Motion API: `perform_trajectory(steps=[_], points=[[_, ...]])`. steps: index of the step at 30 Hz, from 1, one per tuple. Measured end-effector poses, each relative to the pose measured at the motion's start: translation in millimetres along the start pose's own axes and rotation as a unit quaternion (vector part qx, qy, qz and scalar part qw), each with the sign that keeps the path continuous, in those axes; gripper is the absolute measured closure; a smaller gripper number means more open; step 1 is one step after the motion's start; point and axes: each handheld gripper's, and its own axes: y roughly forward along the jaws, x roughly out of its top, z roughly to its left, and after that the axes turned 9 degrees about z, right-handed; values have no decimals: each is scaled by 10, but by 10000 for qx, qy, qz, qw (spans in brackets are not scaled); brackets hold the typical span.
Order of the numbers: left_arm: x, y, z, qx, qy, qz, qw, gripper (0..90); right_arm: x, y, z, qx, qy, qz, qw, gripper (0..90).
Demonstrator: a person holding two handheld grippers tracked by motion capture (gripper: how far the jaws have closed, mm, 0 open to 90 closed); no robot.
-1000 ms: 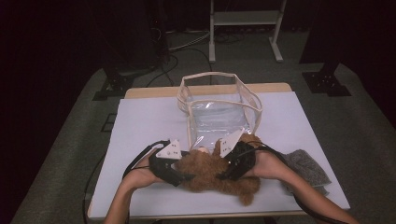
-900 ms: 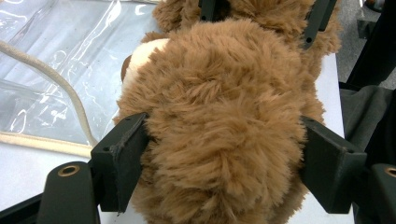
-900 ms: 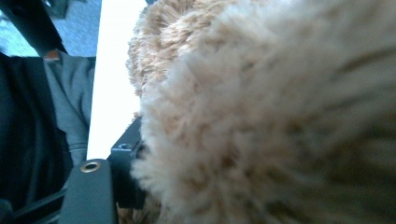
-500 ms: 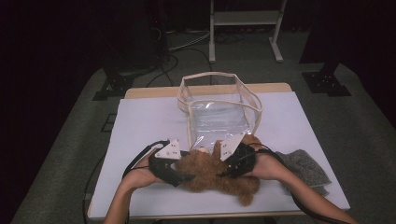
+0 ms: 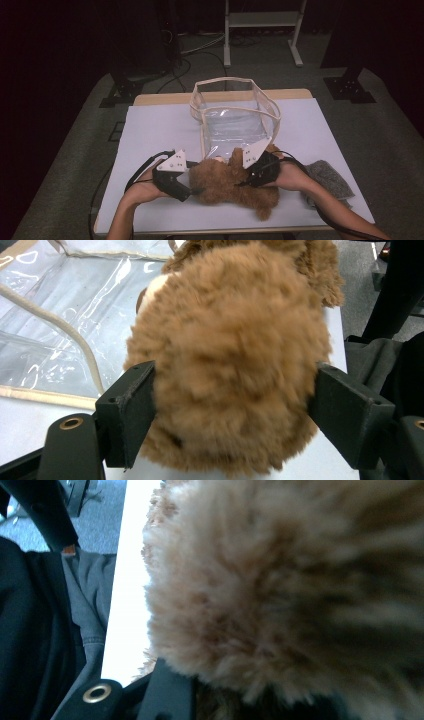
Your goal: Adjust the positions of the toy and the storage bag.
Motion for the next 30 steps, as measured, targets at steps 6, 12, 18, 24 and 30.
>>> perform_trajectory(steps=[6, 12, 18, 24, 30], points=[[-39, -109, 3, 67, 25, -104, 9999, 214, -25, -83, -20, 6, 121, -143, 9998, 724], [-57, -113, -4, 48, 1, -87, 10000, 210, -21, -103, -19, -13, 134, -136, 9998, 730], [-81, -137, 7, 57, 3, -96, 9999, 210, -25, -160, -8, 13, 255, -315, 9992, 734], [-113, -148, 22, 73, -8, -87, 9999, 205, -50, -226, -13, 34, 348, -430, 9985, 734], [-141, -184, 27, 111, -23, -140, 9998, 199, -45, -289, -21, 73, 361, -501, 9981, 736]])
